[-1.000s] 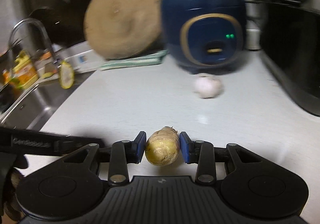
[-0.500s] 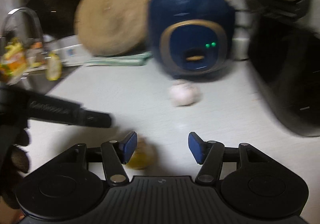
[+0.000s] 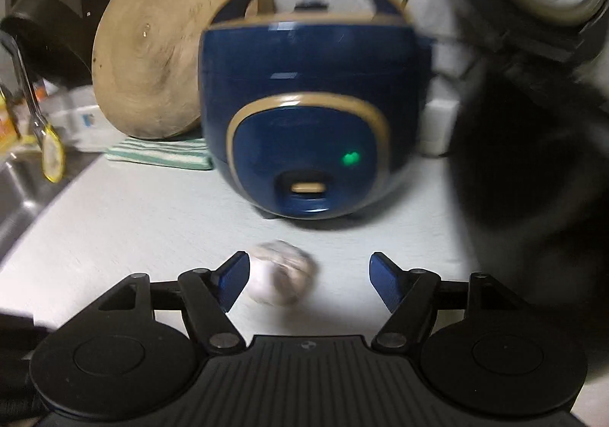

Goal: Collect trash
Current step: 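Grasp the garlic bulb with the right tool while the left tool approaches the potato, then grasp the small brown potato with the left tool while the right tool holds the garlic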

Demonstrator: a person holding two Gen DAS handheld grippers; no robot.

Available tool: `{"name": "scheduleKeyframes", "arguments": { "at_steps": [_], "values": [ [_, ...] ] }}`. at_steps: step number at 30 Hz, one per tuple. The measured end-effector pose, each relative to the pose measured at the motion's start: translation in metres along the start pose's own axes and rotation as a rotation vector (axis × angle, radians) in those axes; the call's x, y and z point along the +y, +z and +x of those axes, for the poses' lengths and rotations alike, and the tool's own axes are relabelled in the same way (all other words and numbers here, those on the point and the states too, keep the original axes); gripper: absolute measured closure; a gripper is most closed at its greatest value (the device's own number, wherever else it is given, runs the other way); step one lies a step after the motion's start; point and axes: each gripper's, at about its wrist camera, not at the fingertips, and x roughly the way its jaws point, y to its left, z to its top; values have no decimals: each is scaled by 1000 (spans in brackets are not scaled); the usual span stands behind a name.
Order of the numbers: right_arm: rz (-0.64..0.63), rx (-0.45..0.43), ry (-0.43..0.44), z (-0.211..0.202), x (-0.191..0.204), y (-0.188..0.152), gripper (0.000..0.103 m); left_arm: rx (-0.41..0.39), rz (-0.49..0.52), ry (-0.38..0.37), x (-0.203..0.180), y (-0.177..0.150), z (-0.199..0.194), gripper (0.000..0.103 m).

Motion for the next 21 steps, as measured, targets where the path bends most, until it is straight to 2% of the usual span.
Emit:
{"name": "scheduleKeyframes", "arguments": {
  "at_steps": [2,8,10,15,21],
  "values": [
    [-3,23,0,19,3,5,33,-5,-3,11,4,0,-4,83],
    [-130,87,-23,54,27,7,34,-6,-28,31,18,-3,-13,83],
    [-159,86,-39,57,35,6,48,-5,-36,31,21,-4,-14,83],
    [-129,82,-54,49,34,0,48,0,-28,8,20,-6,-17,83],
    [-71,93,-59,22,27,-20,49,7,-2,-38,17,-10,-20,83]
  ]
}}
